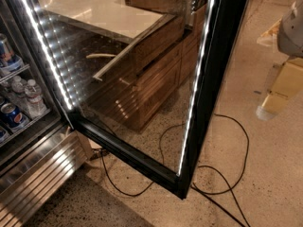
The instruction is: Close right fridge door
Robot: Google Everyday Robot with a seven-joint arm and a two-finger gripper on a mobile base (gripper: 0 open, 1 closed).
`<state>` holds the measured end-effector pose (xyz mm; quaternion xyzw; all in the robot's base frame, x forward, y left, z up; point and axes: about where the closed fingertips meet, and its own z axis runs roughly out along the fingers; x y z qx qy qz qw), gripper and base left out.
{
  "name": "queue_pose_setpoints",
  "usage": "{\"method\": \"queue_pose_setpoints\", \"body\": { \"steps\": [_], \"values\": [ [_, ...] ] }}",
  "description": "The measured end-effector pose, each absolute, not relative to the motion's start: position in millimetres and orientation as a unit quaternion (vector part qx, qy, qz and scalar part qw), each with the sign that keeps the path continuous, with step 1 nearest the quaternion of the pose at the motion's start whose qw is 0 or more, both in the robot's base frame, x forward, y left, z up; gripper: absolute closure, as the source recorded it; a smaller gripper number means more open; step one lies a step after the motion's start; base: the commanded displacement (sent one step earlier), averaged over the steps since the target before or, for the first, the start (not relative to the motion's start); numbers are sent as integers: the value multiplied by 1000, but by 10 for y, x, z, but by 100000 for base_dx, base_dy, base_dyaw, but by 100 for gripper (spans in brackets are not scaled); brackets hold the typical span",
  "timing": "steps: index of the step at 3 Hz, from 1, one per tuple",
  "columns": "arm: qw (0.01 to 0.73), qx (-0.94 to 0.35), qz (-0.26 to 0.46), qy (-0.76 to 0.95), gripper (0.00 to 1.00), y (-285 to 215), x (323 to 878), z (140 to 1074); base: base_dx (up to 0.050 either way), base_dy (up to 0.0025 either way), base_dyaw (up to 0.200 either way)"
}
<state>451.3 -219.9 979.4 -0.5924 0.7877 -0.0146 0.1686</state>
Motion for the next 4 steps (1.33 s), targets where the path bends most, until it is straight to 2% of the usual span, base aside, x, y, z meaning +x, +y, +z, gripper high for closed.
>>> {"method": "queue_pose_setpoints", "body": {
  "steps": [1, 3, 4],
  "values": [
    [168, -561, 19, 810, 0, -2360, 4849, 9796, 0, 0, 0],
    [199, -553, 4, 809, 0, -2406, 5036, 10004, 0, 0, 0],
    [148, -528, 29, 836, 0, -2599, 5329, 9527, 0, 0, 0]
  ]
}}
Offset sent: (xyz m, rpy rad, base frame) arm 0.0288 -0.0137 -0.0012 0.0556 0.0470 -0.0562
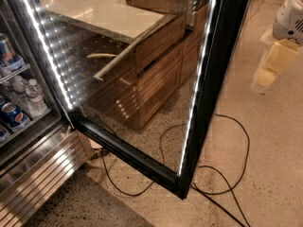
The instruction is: Close right fridge door
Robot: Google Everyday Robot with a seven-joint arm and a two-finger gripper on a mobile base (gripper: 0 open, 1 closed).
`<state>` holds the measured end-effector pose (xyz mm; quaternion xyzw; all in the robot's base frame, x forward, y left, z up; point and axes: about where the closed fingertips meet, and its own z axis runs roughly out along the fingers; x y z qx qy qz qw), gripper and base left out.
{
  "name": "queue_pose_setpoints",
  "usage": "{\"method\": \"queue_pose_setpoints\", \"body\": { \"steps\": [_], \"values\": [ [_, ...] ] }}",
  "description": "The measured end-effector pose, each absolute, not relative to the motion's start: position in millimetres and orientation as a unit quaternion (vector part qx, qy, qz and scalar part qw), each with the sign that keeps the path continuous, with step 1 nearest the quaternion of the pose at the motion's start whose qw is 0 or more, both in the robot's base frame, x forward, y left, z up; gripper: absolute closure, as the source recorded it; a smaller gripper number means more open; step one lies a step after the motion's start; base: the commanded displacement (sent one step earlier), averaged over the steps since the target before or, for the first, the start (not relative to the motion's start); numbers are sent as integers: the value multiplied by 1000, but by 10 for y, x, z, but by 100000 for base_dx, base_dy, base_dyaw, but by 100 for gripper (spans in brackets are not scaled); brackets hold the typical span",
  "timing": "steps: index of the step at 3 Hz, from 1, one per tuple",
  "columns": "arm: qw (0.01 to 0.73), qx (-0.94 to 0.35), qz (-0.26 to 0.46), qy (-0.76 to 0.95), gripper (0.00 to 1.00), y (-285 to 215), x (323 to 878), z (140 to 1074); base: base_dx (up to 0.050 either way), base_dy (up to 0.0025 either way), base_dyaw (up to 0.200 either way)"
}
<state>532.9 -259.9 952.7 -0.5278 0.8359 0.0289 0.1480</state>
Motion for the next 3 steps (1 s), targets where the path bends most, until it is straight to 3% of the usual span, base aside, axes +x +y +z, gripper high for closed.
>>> {"method": "queue_pose_setpoints", "body": {
  "steps": [3],
  "values": [
    [112, -512, 54, 850, 0, -2673, 5735, 9025, 0, 0, 0]
  ]
}}
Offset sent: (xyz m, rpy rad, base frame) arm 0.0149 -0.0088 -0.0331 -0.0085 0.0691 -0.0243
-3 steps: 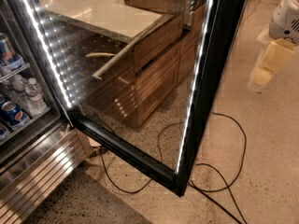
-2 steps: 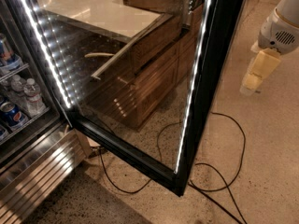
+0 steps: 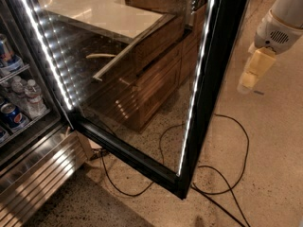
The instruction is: Close right fridge door
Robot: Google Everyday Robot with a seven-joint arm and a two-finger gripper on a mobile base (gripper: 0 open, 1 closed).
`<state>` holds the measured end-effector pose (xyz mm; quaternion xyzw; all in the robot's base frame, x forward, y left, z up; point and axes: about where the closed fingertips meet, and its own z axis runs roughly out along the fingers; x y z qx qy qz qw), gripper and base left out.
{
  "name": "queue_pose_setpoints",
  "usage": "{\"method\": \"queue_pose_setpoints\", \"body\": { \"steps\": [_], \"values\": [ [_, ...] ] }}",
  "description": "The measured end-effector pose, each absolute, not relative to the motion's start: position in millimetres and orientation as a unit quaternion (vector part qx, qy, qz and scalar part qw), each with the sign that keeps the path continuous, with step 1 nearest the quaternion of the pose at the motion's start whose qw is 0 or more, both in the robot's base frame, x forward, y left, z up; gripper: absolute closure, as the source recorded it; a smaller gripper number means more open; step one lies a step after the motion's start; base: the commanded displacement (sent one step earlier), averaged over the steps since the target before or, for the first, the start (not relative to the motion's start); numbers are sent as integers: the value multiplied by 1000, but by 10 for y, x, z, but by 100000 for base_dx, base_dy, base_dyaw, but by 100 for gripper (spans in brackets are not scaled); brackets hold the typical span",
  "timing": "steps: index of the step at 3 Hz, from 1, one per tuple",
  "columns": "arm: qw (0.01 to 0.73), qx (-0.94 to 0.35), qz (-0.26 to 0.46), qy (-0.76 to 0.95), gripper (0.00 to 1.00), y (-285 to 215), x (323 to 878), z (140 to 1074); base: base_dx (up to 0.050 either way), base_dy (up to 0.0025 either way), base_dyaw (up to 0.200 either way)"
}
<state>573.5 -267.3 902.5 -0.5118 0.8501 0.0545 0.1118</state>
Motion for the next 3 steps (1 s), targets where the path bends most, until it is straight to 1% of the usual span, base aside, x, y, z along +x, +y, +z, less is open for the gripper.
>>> {"method": "queue_pose_setpoints", "body": {
  "steps": [1, 3],
  "values": [
    [105, -528, 48, 841, 0, -2358, 6108, 8807, 0, 0, 0],
    [106, -527, 36, 843, 0, -2338, 6146, 8831, 0, 0, 0]
  ]
}}
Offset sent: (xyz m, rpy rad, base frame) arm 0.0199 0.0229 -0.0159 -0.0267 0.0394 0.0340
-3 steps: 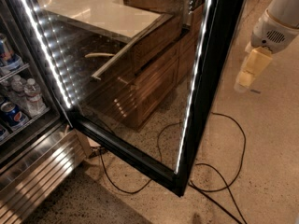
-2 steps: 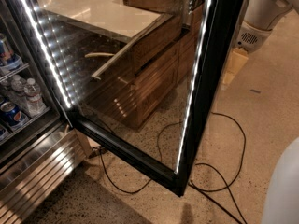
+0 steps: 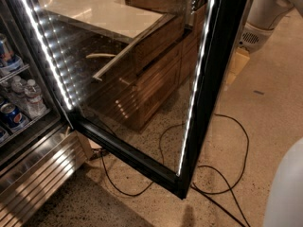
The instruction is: Close right fridge door
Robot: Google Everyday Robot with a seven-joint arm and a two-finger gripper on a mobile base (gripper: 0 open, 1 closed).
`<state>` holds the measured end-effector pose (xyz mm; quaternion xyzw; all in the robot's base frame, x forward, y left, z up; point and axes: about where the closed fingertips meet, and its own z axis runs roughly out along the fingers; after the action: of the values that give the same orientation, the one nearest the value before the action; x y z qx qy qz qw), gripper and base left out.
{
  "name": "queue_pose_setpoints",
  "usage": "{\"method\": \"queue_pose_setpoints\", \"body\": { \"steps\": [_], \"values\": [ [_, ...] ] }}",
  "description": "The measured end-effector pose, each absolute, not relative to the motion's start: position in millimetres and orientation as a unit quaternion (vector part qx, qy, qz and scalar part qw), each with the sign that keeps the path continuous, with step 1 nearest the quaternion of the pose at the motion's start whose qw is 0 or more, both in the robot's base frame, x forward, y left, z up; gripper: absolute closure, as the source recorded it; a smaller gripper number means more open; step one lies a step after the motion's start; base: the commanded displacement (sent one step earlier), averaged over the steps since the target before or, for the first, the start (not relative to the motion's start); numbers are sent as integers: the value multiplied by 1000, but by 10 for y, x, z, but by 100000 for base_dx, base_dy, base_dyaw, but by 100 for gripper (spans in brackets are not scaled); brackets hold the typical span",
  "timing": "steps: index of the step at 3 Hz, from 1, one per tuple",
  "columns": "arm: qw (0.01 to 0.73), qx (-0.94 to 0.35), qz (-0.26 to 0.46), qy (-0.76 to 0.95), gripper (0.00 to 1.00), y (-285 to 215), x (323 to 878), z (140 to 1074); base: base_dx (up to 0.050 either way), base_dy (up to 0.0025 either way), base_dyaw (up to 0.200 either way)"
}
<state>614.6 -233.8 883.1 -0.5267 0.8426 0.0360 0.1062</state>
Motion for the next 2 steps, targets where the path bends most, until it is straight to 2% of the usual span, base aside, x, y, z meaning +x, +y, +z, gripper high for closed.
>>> {"method": "queue_pose_setpoints", "body": {
  "steps": [1, 2],
  "values": [
    [55, -544, -12, 837, 0, -2270, 6129, 8844, 0, 0, 0],
    [64, -546, -31, 835, 0, -2257, 6276, 8806, 0, 0, 0]
  ]
}}
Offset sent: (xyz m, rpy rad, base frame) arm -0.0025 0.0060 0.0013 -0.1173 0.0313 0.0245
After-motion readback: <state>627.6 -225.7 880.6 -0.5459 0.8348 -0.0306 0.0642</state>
